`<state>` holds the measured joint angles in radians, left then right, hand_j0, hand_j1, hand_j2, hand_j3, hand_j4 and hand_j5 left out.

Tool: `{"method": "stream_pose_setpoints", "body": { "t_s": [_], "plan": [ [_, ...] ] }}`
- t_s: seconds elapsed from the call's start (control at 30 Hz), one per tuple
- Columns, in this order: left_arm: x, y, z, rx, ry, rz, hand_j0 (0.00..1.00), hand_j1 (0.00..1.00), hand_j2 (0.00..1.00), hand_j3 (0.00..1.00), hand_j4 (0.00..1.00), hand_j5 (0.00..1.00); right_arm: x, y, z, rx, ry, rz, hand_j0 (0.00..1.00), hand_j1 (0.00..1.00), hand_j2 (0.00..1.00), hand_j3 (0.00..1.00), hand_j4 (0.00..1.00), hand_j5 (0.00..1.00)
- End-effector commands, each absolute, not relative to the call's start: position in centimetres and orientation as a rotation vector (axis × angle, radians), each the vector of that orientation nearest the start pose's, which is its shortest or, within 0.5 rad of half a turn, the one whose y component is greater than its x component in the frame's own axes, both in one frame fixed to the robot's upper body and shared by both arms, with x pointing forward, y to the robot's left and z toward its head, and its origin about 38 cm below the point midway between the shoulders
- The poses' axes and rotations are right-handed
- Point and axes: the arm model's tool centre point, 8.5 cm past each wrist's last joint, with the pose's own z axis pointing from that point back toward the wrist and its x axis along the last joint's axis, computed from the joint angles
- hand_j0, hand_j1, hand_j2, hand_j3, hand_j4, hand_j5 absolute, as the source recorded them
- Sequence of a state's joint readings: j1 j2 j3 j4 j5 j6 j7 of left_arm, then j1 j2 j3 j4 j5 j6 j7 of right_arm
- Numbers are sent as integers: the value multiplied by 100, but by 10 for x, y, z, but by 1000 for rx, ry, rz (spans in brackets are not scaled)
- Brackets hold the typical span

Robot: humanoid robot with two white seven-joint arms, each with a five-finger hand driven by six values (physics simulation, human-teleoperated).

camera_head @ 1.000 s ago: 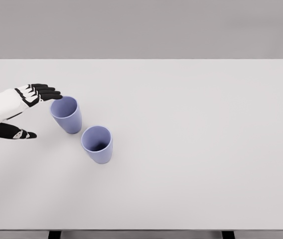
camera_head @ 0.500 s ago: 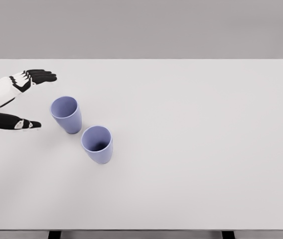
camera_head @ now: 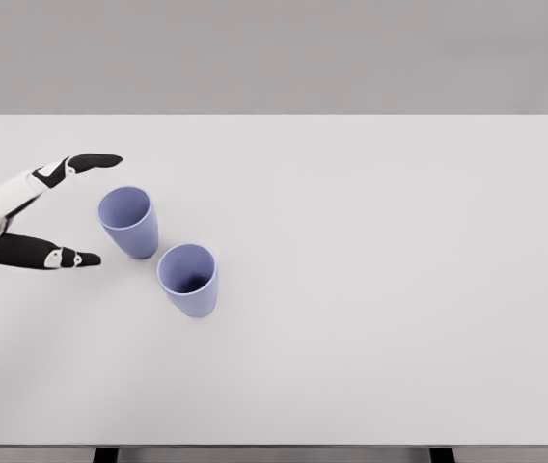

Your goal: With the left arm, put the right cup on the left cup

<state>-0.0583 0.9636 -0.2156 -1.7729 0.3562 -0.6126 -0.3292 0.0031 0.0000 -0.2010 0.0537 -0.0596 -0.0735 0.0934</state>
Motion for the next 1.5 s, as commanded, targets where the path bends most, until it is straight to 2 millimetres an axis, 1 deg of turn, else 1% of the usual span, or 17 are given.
{"method": "stream_pose_setpoints", "body": {
  "t_s": [0.0,0.03,0.1,0.17,0.23,0.27,0.33,0.5,0.63,0.77,0.97,1.07,1.23,1.3,1.33,1.4,1.47],
  "plan": [
    [332,343,245,-150,-1999,-1125,94,94,94,94,94,94,-11,-262,-261,0,-40,-258,100,100,100,100,100,100],
    [332,344,246,-168,-2006,-1095,93,93,93,93,93,93,-11,-262,-261,0,-40,-258,100,100,100,100,100,100],
    [329,335,231,-224,-1966,-1097,93,93,93,93,93,93,-11,-262,-261,0,-40,-258,100,100,100,100,100,100],
    [315,326,199,-305,-1868,-1103,94,94,94,94,94,94,-11,-262,-261,0,-40,-258,100,100,100,100,100,100],
    [301,332,183,-322,-1790,-1113,96,96,96,96,96,96,-11,-262,-261,0,-40,-258,100,100,100,100,100,100],
    [298,333,179,-325,-1773,-1112,96,96,96,96,96,96,-11,-262,-261,0,-38,-258,100,100,100,100,100,100],
    [296,336,178,-322,-1754,-1124,96,96,96,96,96,96,-11,-262,-261,0,-40,-258,100,100,100,100,100,100],
    [278,338,154,-354,-1686,-1084,96,96,96,96,96,96,-11,-262,-261,0,-40,-258,100,100,100,100,100,100],
    [277,338,152,-361,-1691,-1055,96,96,96,96,96,96,-11,-262,-261,0,-40,-258,100,100,100,100,100,100],
    [279,339,153,-395,-1707,-961,96,96,96,96,96,96,-11,-262,-261,0,-40,-258,100,100,100,100,100,100],
    [265,339,136,-416,-1661,-933,96,96,96,96,96,96,-11,-262,-261,0,-40,-258,100,100,100,100,100,100],
    [267,329,130,-427,-1693,-872,97,97,97,97,97,97,-11,-262,-261,0,-40,-258,100,100,100,100,100,100],
    [273,330,123,-386,-1635,-844,97,97,97,97,97,97,-11,-262,-261,0,-40,-258,100,100,100,100,100,100],
    [271,322,117,-375,-1646,-864,97,97,97,97,97,97,-11,-262,-261,0,-40,-258,100,100,100,100,100,100],
    [273,319,118,-356,-1669,-870,98,98,98,98,98,98,-11,-262,-261,0,-40,-258,100,100,100,100,100,100],
    [274,310,114,-326,-1697,-880,98,98,98,98,98,98,-11,-262,-261,0,-40,-258,100,100,100,100,100,100],
    [275,311,110,-320,-1676,-869,98,98,98,98,98,98,-11,-262,-261,0,-40,-258,100,100,100,100,100,100]
  ]
}}
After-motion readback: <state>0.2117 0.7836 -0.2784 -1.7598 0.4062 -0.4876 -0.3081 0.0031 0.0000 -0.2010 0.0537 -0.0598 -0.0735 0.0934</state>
